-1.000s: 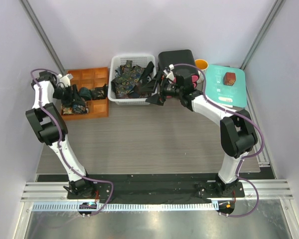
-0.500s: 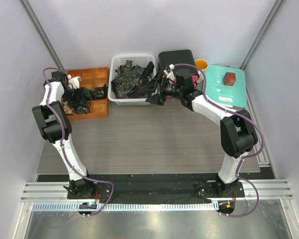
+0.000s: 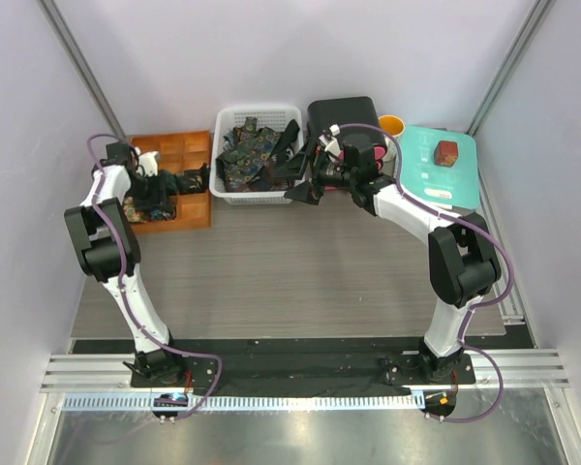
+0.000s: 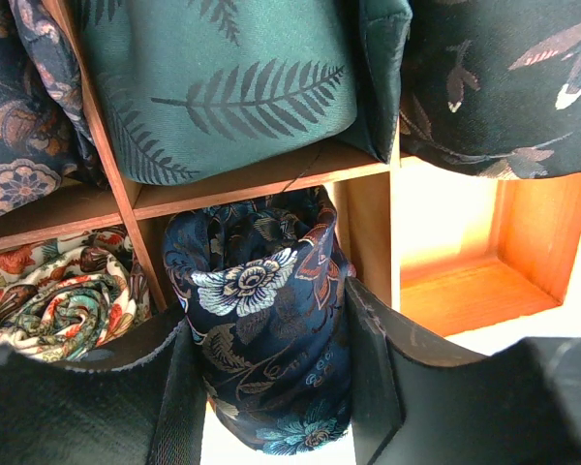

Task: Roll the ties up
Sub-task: Place the tie in the storage box.

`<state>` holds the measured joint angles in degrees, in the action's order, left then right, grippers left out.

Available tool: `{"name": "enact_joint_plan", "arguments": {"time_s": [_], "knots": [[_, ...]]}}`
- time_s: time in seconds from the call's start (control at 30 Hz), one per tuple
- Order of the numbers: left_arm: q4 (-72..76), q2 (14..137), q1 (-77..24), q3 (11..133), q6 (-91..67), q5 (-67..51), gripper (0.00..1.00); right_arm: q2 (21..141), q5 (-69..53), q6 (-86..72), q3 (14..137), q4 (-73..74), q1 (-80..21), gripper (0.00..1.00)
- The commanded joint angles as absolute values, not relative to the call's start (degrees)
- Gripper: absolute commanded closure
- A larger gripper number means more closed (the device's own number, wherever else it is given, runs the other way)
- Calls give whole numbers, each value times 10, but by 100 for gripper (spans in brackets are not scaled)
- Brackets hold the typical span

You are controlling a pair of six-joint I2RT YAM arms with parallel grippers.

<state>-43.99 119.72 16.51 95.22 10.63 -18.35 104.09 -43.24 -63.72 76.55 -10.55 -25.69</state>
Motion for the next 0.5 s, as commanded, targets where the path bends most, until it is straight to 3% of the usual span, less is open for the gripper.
{"name": "enact_joint_plan", "arguments": {"time_s": [0.0,0.03,0.07,0.17,0.47], "knots": [[-411,1170,160,940,97,-175,97,1035,-445,-643,773,-124,-255,0],[-411,1167,159,936,98,-173,94,1035,-445,-642,774,-125,-254,0],[-410,1162,156,933,99,-171,82,1035,-445,-643,774,-125,-255,0],[-406,1153,154,918,101,-162,61,1034,-445,-642,774,-124,-255,0],[-419,1133,150,919,105,-144,35,1033,-445,-647,773,-126,-254,0]]}}
